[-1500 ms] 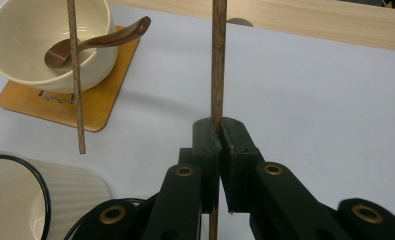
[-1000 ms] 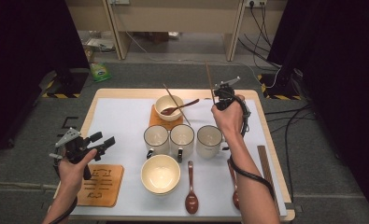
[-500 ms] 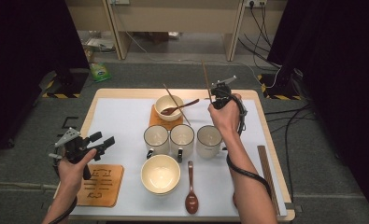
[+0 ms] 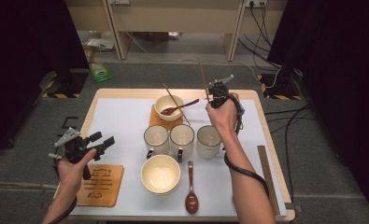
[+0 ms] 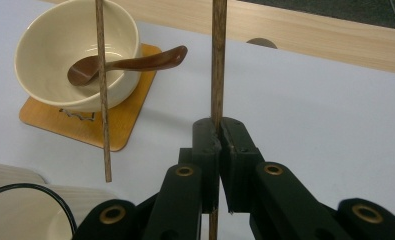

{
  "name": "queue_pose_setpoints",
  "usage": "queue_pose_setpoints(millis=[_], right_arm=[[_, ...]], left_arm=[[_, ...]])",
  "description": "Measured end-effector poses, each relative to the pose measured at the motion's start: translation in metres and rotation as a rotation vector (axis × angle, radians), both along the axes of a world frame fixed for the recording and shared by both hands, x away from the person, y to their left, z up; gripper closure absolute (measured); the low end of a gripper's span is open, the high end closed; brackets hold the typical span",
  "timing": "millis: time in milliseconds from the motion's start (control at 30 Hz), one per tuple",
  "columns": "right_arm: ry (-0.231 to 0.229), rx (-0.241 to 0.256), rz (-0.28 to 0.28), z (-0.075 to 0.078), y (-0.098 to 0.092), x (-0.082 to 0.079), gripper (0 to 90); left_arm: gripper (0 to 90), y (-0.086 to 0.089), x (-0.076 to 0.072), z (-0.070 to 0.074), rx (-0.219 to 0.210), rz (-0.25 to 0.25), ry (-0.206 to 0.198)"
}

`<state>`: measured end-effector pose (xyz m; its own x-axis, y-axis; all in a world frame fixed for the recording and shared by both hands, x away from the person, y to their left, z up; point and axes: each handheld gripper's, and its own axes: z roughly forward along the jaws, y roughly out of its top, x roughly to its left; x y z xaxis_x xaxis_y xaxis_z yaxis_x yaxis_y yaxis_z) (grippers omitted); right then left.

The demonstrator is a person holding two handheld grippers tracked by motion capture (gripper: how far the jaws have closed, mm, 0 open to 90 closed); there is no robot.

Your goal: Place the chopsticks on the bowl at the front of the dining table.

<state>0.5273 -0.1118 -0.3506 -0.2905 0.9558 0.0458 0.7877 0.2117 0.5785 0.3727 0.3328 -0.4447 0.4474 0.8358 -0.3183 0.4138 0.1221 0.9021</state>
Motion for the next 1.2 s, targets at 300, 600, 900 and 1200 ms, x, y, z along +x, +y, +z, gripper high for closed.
queue_pose_setpoints(millis=[300, 600, 900, 1200], right_arm=[[-0.007, 0.000, 0.006, -0.001, 0.004, 0.002, 85.5], [-0.015, -0.001, 0.013, 0.001, 0.008, 0.004, 85.4], [-0.011, 0.003, 0.019, -0.002, 0.013, 0.005, 85.4], [-0.008, 0.006, 0.026, -0.003, 0.016, 0.006, 85.5]], left_arm=[[24.6, 0.000, 0.000, 0.000, 0.000, 0.001, -0.001], [24.6, 0.000, 0.000, 0.000, 0.000, 0.000, -0.001], [24.6, 0.000, 0.000, 0.001, -0.002, 0.001, -0.003], [24.6, 0.000, 0.000, 0.001, -0.003, 0.001, -0.004]])
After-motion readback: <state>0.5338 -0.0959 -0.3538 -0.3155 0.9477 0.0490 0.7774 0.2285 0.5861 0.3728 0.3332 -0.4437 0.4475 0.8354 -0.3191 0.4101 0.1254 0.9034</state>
